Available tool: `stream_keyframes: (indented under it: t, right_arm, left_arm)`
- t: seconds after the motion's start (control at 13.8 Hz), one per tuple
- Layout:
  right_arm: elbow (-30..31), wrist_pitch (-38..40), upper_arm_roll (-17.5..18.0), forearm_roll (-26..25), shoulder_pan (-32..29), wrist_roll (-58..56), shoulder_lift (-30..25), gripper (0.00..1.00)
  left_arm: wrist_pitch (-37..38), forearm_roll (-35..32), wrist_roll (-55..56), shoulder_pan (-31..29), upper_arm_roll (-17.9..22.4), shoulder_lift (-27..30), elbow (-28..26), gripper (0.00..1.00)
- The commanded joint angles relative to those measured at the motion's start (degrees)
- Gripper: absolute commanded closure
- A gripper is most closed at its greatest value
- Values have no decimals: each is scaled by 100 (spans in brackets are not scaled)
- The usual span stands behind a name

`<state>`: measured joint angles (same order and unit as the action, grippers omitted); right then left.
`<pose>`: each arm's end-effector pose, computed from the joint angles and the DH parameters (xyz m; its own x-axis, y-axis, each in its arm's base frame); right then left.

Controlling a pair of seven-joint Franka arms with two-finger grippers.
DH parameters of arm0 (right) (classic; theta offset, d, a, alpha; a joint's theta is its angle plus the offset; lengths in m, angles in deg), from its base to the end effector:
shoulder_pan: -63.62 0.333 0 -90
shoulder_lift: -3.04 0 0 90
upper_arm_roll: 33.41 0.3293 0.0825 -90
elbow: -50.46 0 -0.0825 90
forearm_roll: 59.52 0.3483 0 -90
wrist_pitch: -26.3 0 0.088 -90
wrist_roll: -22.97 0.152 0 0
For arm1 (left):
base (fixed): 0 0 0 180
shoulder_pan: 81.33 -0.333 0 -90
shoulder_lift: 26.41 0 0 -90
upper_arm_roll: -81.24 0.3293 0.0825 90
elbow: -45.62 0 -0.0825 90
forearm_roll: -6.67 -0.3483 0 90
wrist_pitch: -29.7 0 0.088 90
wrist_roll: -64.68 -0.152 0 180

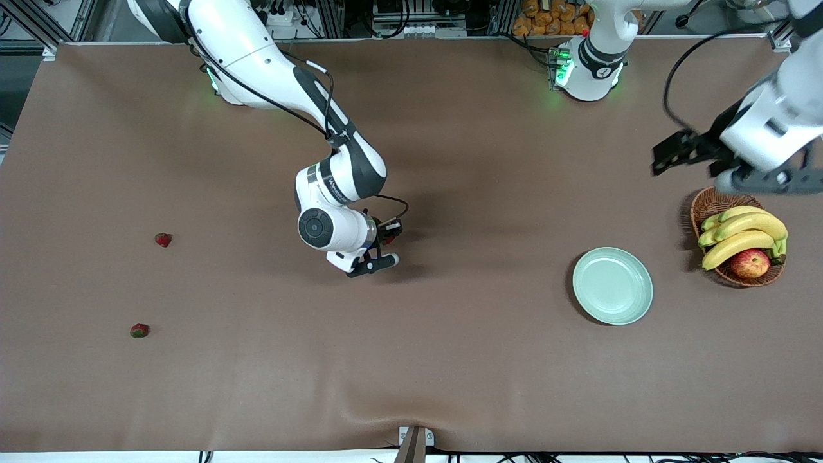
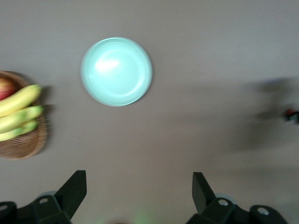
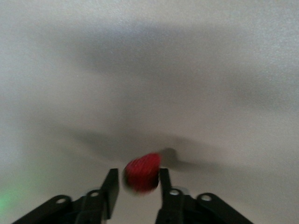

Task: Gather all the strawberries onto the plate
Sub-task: 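Carry the strawberry toward mid-table with the right gripper while the left gripper approaches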

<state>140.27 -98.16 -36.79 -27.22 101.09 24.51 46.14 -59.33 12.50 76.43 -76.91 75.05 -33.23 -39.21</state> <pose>0.5285 0.4121 0.1847 0.9446 0.2542 -0.2074 0.1704 -0.9204 -0.3519 0.5407 -0.1137 0.5681 0.9976 0.0174 -0.0672 0.0243 -0.9944 0.1027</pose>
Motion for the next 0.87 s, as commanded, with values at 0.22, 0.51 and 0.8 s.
stream_keyframes:
  t: [0.22, 0.51, 0.8]
  right_arm:
    - [-51, -25, -49, 101, -212, -32, -117, 0]
    - [-34, 27, -75, 14, -1037, -66, -784, 0]
    - [19, 325, -258, -232, -1995, -119, -1172, 0]
  left_arm:
    - [-1580, 225, 1408, 779, -40, -1364, 336, 0]
    - [-2564, 182, 2181, 1543, 4, -2137, 336, 0]
    - [-3234, 33, 2464, 2272, 48, -2709, 388, 0]
